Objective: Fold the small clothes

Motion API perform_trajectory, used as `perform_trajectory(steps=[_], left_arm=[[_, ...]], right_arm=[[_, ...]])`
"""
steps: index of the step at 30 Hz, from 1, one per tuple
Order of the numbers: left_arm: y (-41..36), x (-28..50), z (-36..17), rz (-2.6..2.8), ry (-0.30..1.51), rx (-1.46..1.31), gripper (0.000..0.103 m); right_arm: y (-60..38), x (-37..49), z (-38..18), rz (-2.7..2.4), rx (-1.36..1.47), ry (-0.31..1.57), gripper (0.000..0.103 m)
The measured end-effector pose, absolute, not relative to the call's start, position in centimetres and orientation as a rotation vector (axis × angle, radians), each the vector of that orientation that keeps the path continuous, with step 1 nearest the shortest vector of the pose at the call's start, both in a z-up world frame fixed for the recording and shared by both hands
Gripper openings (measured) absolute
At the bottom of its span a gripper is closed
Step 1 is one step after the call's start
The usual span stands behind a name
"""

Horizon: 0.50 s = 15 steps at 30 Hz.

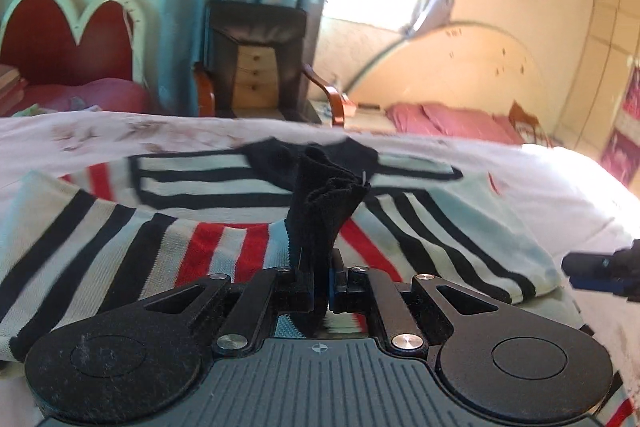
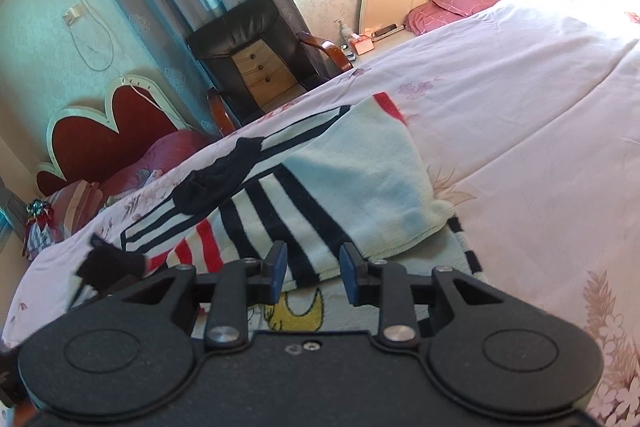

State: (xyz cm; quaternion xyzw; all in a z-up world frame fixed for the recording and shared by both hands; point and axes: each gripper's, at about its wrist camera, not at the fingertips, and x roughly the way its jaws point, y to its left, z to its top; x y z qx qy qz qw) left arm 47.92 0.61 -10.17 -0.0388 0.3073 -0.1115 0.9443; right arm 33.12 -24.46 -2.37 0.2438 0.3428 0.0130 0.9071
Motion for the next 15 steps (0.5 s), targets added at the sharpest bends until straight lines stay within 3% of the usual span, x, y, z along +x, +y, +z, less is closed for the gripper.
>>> perform_trajectory(steps=[5,7,8,9,13,15], left_arm=[[-4.5,45.2,-10.8,-0.234,0.675,0.019,0.008],[-4.7,44.0,-10.0,-0.257,0.643,0.025,0.037],[-3.8,42.5,-9.3,-0.265,0.619,0.01,0.07],[-2.9,41.1,-8.9,-0.247,0.586,0.007,0.078],[3.5,35.8,-8.3,-0.152,0.536,-0.023,0.077],[6.6,33.9,-8.5,-0.066,0.544,-0.017,0.072]], right_arm=[[-25.6,33.7,-3.1,0.043,0.535,0.729,0.035],[-25.7,34.0,-3.4,0.07,0.554,0.739,0.04],[-25.6,34.1,-3.5,0.088,0.563,0.74,0.041],[-25.5,34.3,-3.6,0.109,0.575,0.74,0.042],[-24.4,35.6,-4.5,0.202,0.671,0.759,0.042],[-23.4,36.6,-5.2,0.255,0.734,0.784,0.042]])
